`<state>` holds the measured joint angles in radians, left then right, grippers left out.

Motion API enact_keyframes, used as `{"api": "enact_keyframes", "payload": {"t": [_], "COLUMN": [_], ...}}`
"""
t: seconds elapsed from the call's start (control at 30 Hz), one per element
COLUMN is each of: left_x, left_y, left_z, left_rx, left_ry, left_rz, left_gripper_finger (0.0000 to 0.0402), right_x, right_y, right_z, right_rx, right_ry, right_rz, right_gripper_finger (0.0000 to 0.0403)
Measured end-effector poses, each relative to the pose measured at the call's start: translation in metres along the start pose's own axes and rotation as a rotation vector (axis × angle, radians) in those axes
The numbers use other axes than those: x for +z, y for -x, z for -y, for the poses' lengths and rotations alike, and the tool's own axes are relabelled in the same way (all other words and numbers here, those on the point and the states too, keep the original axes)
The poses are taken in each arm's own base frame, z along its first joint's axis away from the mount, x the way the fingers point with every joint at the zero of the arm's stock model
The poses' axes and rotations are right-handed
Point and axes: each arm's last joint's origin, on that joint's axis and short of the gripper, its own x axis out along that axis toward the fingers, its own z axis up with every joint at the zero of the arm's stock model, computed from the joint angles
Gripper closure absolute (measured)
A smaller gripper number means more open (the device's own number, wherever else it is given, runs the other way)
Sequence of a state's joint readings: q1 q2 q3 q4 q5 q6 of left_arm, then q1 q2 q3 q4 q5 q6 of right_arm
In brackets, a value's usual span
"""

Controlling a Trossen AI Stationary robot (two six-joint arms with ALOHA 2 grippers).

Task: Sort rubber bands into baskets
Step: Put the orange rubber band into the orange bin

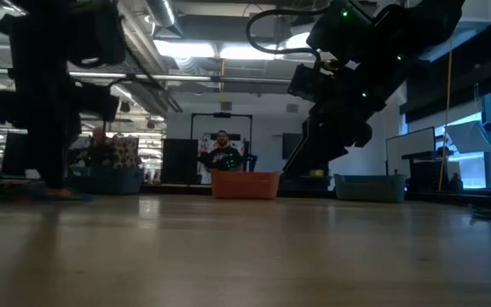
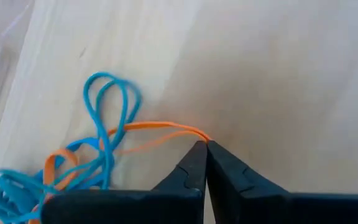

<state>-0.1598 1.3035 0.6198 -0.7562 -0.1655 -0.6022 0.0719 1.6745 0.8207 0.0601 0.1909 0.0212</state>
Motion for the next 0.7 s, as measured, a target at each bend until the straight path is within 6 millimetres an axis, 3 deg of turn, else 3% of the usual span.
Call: {"api": "enact_keyframes", "payload": {"t": [0.23, 0.4, 0.57, 0.7], "left_x": [0.009, 0.024, 0.036, 0.043], "left_y": [0.016, 0.02, 0.016, 0.009], "left_z": [0.02, 0.031, 0.038, 0.037], "left_rx": [-0.093, -0.173, -0.169, -0.15], "left_ry": [-0.178, -0.285, -0.506, -0.58], "left_rz": [0.117, 0.297, 0.546, 0.708], "left_gripper_finger": [0.0397, 0.0399, 0.0396, 0.0399], "right_x": [0.0, 0.0, 0.0, 0.002], "right_y": [0.0, 0.0, 0.0, 0.0], "right_z": [0.0, 0.0, 0.0, 0.0], "right_rx": [0.0, 0.0, 0.0, 0.0], "right_ry": [-0.001, -0.001, -0.001, -0.004], "right_rz": [0.002, 0.002, 0.003, 0.019], "right_gripper_finger": [0.0204, 0.0204, 0.0204, 0.0204]}}
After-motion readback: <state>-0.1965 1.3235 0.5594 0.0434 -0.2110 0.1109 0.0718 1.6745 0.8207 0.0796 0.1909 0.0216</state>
